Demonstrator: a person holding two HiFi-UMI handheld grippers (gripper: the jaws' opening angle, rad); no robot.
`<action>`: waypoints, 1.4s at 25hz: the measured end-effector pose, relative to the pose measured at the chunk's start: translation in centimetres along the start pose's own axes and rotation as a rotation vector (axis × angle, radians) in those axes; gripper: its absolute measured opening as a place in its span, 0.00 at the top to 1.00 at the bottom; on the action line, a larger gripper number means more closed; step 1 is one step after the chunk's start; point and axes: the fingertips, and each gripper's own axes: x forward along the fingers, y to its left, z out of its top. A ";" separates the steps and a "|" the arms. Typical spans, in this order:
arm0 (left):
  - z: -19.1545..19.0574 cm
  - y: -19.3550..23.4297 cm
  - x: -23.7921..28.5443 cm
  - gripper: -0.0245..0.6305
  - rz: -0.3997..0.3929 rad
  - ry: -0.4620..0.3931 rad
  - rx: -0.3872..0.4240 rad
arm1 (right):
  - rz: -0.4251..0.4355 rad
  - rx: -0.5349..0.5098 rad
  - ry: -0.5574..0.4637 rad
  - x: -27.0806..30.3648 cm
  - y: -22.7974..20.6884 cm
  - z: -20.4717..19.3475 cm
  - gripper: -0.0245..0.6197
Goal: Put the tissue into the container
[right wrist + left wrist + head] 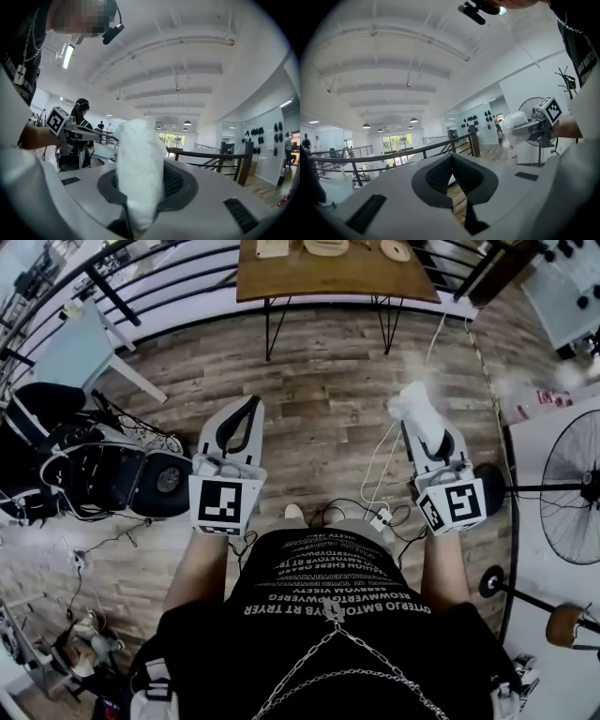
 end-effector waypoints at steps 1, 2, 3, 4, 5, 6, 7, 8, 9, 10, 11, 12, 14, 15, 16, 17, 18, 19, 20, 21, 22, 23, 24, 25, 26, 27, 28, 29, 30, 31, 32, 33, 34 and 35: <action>-0.2 0.5 0.0 0.93 -0.004 -0.002 -0.001 | -0.007 -0.001 -0.001 0.4 0.2 0.2 0.78; -0.3 1.0 0.0 0.93 -0.006 -0.005 0.001 | -0.014 0.002 -0.003 0.8 0.4 0.3 0.78; -0.4 1.5 -0.1 0.93 -0.007 -0.006 0.006 | -0.018 0.008 -0.005 1.0 0.7 0.4 0.78; -0.4 1.9 -0.2 0.93 -0.006 -0.010 0.010 | -0.021 0.013 -0.007 1.2 0.9 0.5 0.78; -0.4 2.3 -0.3 0.93 -0.005 -0.015 0.012 | -0.024 0.014 -0.009 1.4 1.2 0.6 0.78; -0.3 2.7 -0.4 0.93 -0.004 -0.021 0.011 | -0.026 0.012 -0.010 1.5 1.4 0.7 0.78; -0.3 2.9 -0.5 0.93 -0.003 -0.026 0.010 | -0.028 0.010 -0.010 1.7 1.6 0.7 0.78; -0.3 3.1 -0.6 0.93 -0.003 -0.029 0.007 | -0.029 0.008 -0.010 1.7 1.8 0.8 0.78; -0.5 3.2 -0.6 0.93 -0.004 -0.032 0.003 | -0.030 0.009 -0.009 1.8 1.8 0.8 0.78; -0.7 3.3 -0.5 0.93 -0.006 -0.032 -0.002 | -0.031 0.012 -0.008 1.8 1.8 0.8 0.78; -0.9 3.3 -0.4 0.93 -0.007 -0.028 -0.005 | -0.033 0.015 -0.007 1.9 1.8 0.7 0.78; -1.0 3.3 -0.3 0.93 -0.008 -0.023 -0.006 | -0.034 0.020 -0.006 1.9 1.7 0.6 0.78; -1.1 3.1 0.2 0.93 -0.013 -0.018 -0.006 | -0.034 0.030 -0.003 1.9 1.4 0.3 0.78; -1.1 3.0 0.5 0.93 -0.018 -0.018 -0.004 | -0.034 0.039 -0.002 1.9 1.2 0.2 0.78; -1.1 2.8 0.9 0.93 -0.022 -0.017 -0.002 | -0.032 0.052 -0.004 2.0 0.9 0.0 0.78; -1.2 2.8 1.2 0.93 -0.024 -0.015 -0.001 | -0.031 0.065 -0.005 2.1 0.7 -0.2 0.78; -1.2 2.9 1.6 0.93 -0.024 -0.014 -0.002 | -0.031 0.074 -0.004 2.3 0.5 -0.5 0.78; -1.2 3.0 1.9 0.93 -0.022 -0.013 -0.007 | -0.032 0.076 0.000 2.5 0.2 -0.8 0.78; -1.3 3.1 2.2 0.93 -0.020 -0.015 -0.013 | -0.033 0.074 0.006 2.8 0.0 -1.2 0.78; -1.2 3.2 2.6 0.93 -0.021 -0.022 -0.016 | -0.033 0.071 0.009 3.1 -0.3 -1.4 0.78; -1.1 3.2 3.0 0.93 -0.024 -0.030 -0.011 | -0.030 0.070 0.010 3.3 -0.5 -1.6 0.78; -1.0 3.2 3.4 0.93 -0.026 -0.038 0.000 | -0.025 0.069 0.009 3.7 -0.8 -1.7 0.78; -0.9 3.1 3.9 0.93 -0.025 -0.042 0.011 | -0.019 0.066 0.008 4.0 -1.1 -1.7 0.78; -0.9 3.1 4.5 0.93 -0.023 -0.040 0.017 | -0.014 0.064 0.008 4.4 -1.4 -1.8 0.78; -0.9 3.1 5.2 0.93 -0.020 -0.035 0.015 | -0.009 0.061 0.010 4.7 -1.9 -1.8 0.78; -0.9 3.0 5.8 0.93 -0.019 -0.032 0.009 | -0.006 0.059 0.012 5.1 -2.3 -1.9 0.78; -0.8 2.9 6.5 0.93 -0.020 -0.030 0.003 | -0.002 0.058 0.014 5.4 -2.9 -2.0 0.78; -0.7 2.8 7.2 0.93 -0.022 -0.029 0.000 | 0.001 0.058 0.014 5.8 -3.4 -2.1 0.78; -0.6 2.7 7.8 0.93 -0.024 -0.029 -0.001 | 0.003 0.059 0.013 6.2 -3.9 -2.1 0.78; -0.5 2.6 8.3 0.93 -0.024 -0.028 -0.001 | 0.005 0.060 0.012 6.6 -4.4 -2.0 0.78; -0.5 2.7 8.8 0.93 -0.023 -0.025 -0.002 | 0.008 0.061 0.011 7.1 -4.8 -2.0 0.78; -0.4 2.9 9.1 0.93 -0.021 -0.022 -0.004 | 0.010 0.062 0.010 7.5 -5.1 -2.0 0.78; -0.4 3.0 9.5 0.93 -0.020 -0.020 -0.007 | 0.014 0.061 0.010 8.0 -5.4 -2.0 0.78; -0.4 3.2 9.9 0.93 -0.022 -0.019 -0.010 | 0.016 0.061 0.010 8.5 -5.7 -1.9 0.78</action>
